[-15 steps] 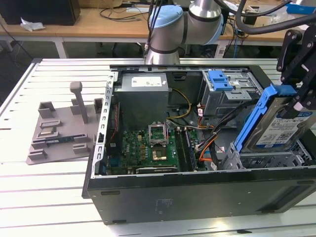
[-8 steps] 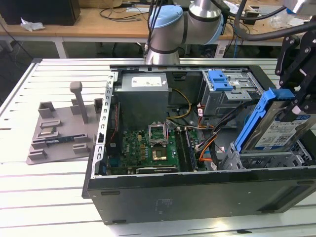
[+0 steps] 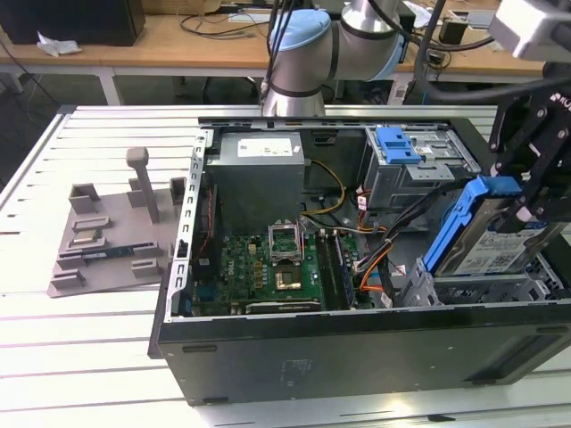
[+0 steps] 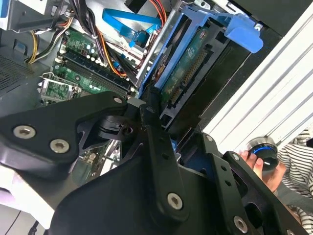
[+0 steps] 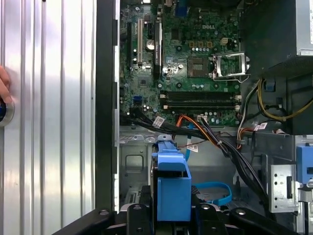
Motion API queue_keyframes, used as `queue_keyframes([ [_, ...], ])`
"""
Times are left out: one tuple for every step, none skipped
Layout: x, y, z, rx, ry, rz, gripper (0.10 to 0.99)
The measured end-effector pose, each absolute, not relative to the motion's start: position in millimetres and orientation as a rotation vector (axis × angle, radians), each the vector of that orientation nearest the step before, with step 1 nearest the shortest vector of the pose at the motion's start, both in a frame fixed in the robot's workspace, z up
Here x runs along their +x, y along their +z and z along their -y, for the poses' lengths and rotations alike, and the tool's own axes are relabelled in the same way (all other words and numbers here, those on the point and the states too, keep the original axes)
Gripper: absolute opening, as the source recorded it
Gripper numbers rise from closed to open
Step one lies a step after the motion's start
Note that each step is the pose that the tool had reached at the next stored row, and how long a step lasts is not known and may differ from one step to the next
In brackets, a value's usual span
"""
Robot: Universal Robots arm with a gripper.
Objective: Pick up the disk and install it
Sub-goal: 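Insert the disk into the insertion slot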
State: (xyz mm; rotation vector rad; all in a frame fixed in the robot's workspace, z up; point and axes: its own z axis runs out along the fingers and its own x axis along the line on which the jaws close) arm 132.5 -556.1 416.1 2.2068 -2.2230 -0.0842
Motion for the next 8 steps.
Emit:
queue_keyframes([
  [132.5,413.6,556.1,2.207,-0.084,2.223,0.365],
  [132.5,411.7,556.1,2.207,-0.084,2.223,0.365],
  [132.5,408.7,556.2,2.207,-0.084,2.223,0.365],
  [132.5,406.1,556.2,2.207,-0.084,2.223,0.365],
  [132.5,404.1,556.2,2.207,-0.084,2.223,0.365],
  [132.5,402.3,556.2,2.207,-0.084,2.223,0.365],
  [132.5,400.9,556.1,2.207,-0.084,2.223,0.365],
  [132.5,400.8,556.2,2.207,-0.084,2.223,0.365],
])
